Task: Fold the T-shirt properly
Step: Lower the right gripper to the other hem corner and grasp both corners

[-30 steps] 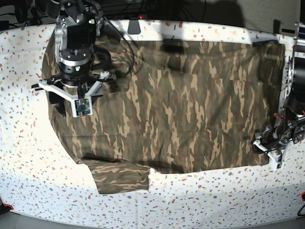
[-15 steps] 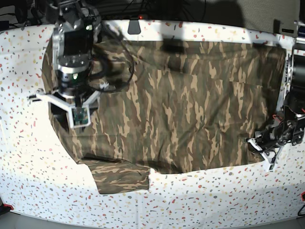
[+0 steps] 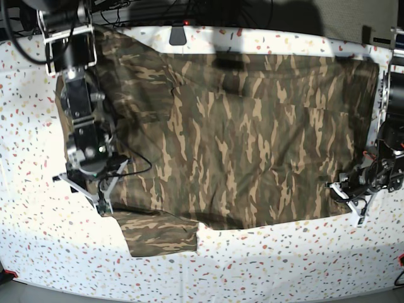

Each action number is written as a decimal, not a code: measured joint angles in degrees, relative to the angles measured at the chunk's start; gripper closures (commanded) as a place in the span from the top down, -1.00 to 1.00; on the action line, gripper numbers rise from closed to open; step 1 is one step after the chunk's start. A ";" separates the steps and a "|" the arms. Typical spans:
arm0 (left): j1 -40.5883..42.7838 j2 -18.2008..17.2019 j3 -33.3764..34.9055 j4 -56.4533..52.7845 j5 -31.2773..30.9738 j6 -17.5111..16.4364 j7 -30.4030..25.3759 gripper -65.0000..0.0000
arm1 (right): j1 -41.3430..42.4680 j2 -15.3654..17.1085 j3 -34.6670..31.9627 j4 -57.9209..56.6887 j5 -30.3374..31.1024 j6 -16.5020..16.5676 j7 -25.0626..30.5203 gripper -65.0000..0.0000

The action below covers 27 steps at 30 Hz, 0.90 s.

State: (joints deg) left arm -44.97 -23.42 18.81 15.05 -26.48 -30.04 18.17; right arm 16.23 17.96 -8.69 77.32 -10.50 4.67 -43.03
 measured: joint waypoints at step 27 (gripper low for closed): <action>0.20 -0.04 0.00 0.02 0.02 0.00 -0.42 -1.00 | 28.92 6.84 0.35 -50.60 21.66 14.73 5.49 -0.04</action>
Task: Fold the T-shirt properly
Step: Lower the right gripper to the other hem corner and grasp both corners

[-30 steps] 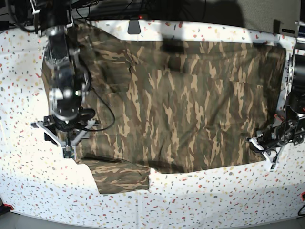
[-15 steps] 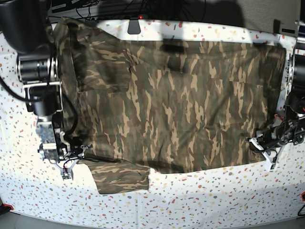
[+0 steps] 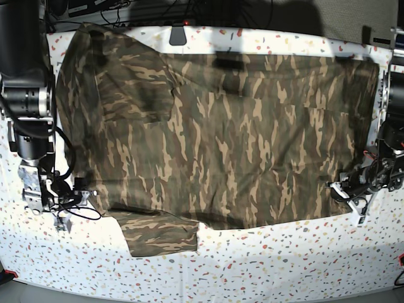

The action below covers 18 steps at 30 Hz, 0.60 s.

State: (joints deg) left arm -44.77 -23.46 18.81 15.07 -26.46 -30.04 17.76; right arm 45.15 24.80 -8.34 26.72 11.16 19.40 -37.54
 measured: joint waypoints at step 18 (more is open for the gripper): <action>0.00 0.00 0.00 0.00 0.02 0.00 -0.20 -1.00 | -1.68 -0.11 0.00 0.04 2.84 5.35 1.36 -1.00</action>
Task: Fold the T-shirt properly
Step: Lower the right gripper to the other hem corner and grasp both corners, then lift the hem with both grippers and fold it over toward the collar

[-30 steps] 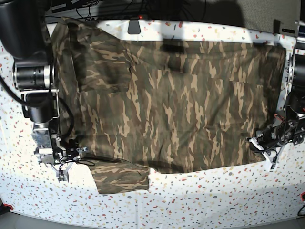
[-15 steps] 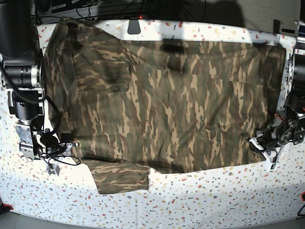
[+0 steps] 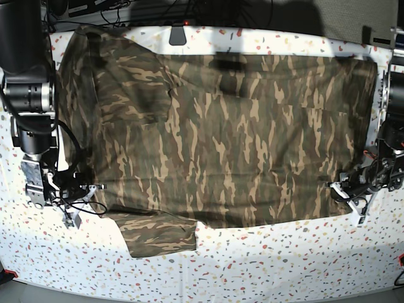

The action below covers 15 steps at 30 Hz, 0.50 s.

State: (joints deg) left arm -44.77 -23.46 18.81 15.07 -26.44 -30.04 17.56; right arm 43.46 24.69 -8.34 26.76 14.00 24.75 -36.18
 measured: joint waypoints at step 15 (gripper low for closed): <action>0.61 -0.92 0.07 10.97 0.50 0.00 4.00 -1.00 | 0.76 0.92 0.00 3.45 -6.51 4.72 1.27 -1.00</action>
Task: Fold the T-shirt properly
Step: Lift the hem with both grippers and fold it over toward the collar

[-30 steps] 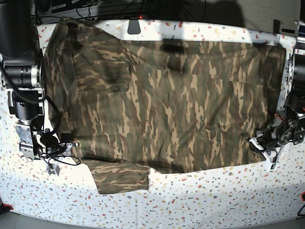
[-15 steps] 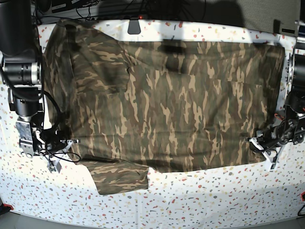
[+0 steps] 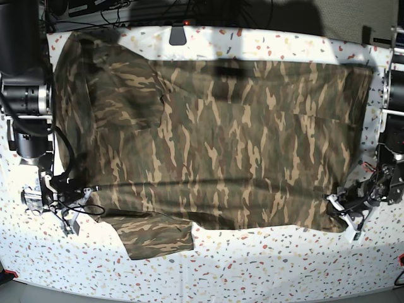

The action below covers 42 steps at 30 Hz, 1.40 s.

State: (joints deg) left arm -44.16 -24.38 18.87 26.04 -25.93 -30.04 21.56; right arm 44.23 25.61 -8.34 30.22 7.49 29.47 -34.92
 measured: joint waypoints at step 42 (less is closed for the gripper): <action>42.99 -13.27 -28.13 56.26 -22.95 -0.09 34.23 -1.00 | -42.21 12.04 -0.02 64.85 0.17 -2.45 -10.21 -1.00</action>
State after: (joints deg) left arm -1.17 -37.65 -9.26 82.30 -48.88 -30.13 55.79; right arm 2.02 37.65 -8.36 95.07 7.66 27.03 -45.12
